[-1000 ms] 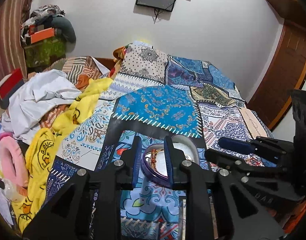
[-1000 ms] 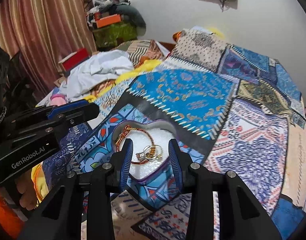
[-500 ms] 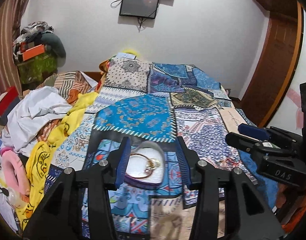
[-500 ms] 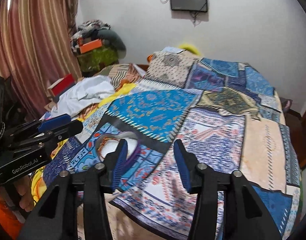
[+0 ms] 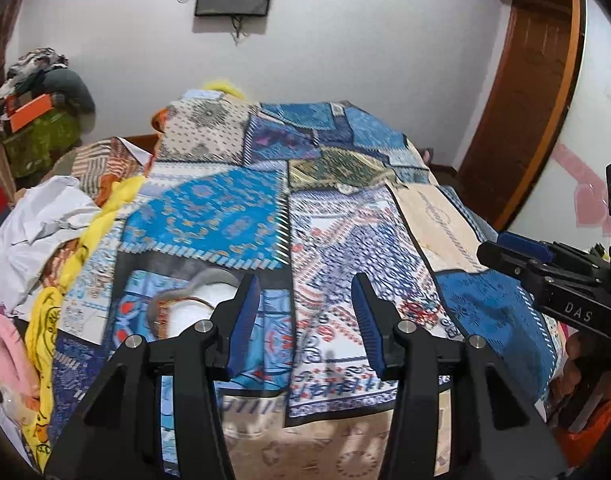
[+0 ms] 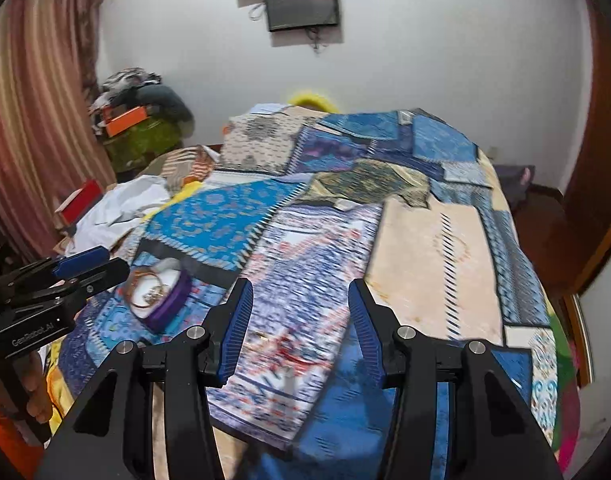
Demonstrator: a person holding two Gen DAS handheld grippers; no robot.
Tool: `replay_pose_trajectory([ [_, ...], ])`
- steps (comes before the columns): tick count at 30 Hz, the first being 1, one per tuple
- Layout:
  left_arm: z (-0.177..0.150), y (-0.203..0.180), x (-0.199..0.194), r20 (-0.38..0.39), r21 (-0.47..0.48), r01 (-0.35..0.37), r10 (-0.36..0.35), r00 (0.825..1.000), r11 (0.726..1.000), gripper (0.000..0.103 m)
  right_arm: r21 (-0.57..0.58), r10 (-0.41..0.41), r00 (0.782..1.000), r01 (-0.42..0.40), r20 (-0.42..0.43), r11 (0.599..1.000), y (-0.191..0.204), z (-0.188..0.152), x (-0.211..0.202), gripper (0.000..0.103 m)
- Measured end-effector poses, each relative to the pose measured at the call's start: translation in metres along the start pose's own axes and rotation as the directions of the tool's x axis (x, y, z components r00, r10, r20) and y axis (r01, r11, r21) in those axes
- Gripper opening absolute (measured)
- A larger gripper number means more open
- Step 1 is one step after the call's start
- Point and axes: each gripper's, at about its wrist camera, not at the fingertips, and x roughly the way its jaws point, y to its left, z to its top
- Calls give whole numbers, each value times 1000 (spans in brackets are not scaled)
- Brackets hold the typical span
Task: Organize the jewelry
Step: 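Move both open grippers back toward the remaining jewelry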
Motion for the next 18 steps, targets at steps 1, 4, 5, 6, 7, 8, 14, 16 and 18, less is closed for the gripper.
replay_pose_trajectory([
  [1, -1, -3, 3, -9, 4, 5, -5, 1000, 1000, 47, 5, -5, 1000, 5, -4, 1000, -4, -2, 0, 46],
  [4, -6, -14, 15, -44, 19, 25, -24, 999, 1000, 47, 14, -20, 1000, 20, -16, 1000, -14, -8, 0, 46],
  [5, -7, -17, 20, -57, 25, 33, -32, 998, 999, 47, 16, -22, 1000, 23, -21, 1000, -17, -9, 0, 46],
  [6, -9, -21, 24, -67, 33, 38, -36, 997, 999, 47, 17, -24, 999, 24, -26, 1000, -19, -11, 1, 46],
  [7, -10, -24, 28, -76, 38, 42, -39, 996, 998, 47, 18, -26, 999, 27, -31, 999, -21, -12, 2, 46],
  [8, -11, -26, 31, -84, 40, 47, -43, 996, 998, 47, 20, -27, 999, 28, -36, 999, -23, -14, 3, 46],
  [14, -24, -41, 51, -147, 57, 87, -78, 986, 995, 47, 19, -22, 996, 24, -84, 1000, -32, -27, 14, 46],
  [16, -27, -44, 55, -161, 62, 94, -83, 983, 994, 47, 18, -21, 995, 23, -99, 1000, -33, -30, 18, 46],
  [18, -30, -47, 60, -175, 63, 111, -98, 980, 992, 42, 20, -16, 994, 18, -111, 1000, -35, -33, 20, 46],
])
